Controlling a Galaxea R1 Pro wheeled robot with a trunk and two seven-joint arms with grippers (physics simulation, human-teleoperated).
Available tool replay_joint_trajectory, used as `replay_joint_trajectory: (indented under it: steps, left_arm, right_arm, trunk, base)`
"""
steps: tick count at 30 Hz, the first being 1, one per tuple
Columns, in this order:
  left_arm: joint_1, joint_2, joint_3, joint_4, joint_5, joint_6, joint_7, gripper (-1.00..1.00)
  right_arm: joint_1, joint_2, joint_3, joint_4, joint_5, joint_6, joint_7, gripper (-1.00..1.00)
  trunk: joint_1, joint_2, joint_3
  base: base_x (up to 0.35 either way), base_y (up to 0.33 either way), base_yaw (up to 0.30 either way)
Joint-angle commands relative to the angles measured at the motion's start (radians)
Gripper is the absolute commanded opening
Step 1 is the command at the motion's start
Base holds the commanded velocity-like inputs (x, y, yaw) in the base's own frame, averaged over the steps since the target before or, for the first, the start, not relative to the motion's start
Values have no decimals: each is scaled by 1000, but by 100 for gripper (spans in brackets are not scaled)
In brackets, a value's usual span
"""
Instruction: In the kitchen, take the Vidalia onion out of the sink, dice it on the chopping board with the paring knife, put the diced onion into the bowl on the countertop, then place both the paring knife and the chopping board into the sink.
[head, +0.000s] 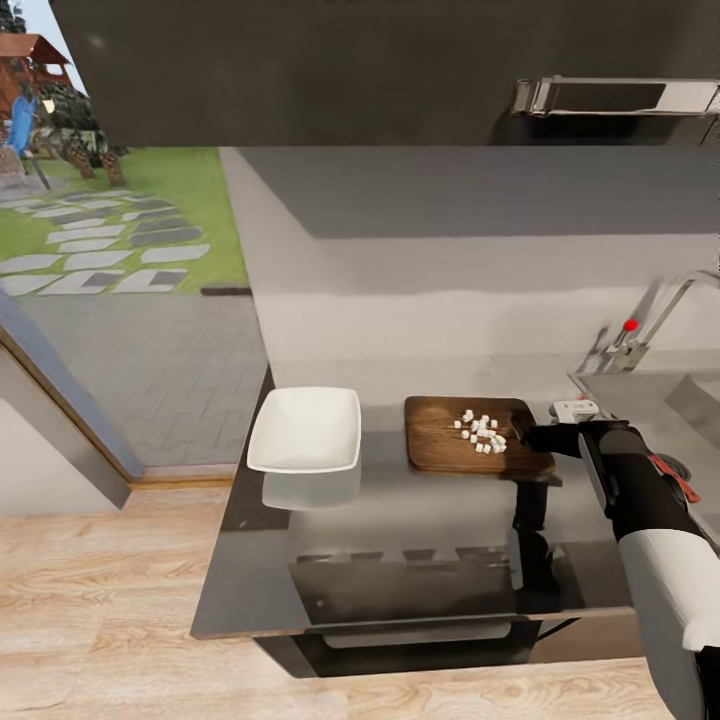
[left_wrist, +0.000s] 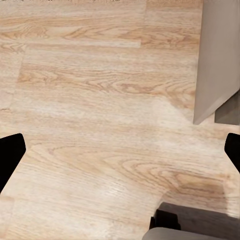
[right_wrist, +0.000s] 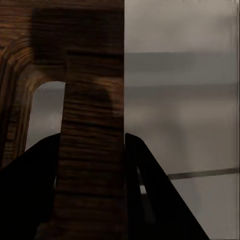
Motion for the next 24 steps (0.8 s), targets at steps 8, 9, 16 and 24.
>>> replay_joint_trajectory:
  steps: [8, 9, 16, 24]
  left_arm:
    - [-2, -1, 0, 4, 3, -6, -1, 100]
    - [-2, -1, 0, 4, 3, -6, -1, 100]
    - [-2, -1, 0, 4, 3, -6, -1, 100]
    - [-2, -1, 0, 3, 3, -7, -2, 100]
  right_arm:
    - [0, 0, -1, -1, 9, 4, 7, -100]
    - [0, 0, -1, -1, 9, 4, 7, -100]
    - [0, 0, -1, -1, 9, 4, 7, -100]
    - [0, 0, 0, -1, 7, 4, 7, -100]
  trunk:
    - [0, -1, 12]
    - [0, -1, 13]
    - [0, -1, 24]
    - [0, -1, 37]
  base:
    - [0, 0, 0]
    - [0, 0, 0]
    - [0, 0, 0]
    - [0, 0, 0]
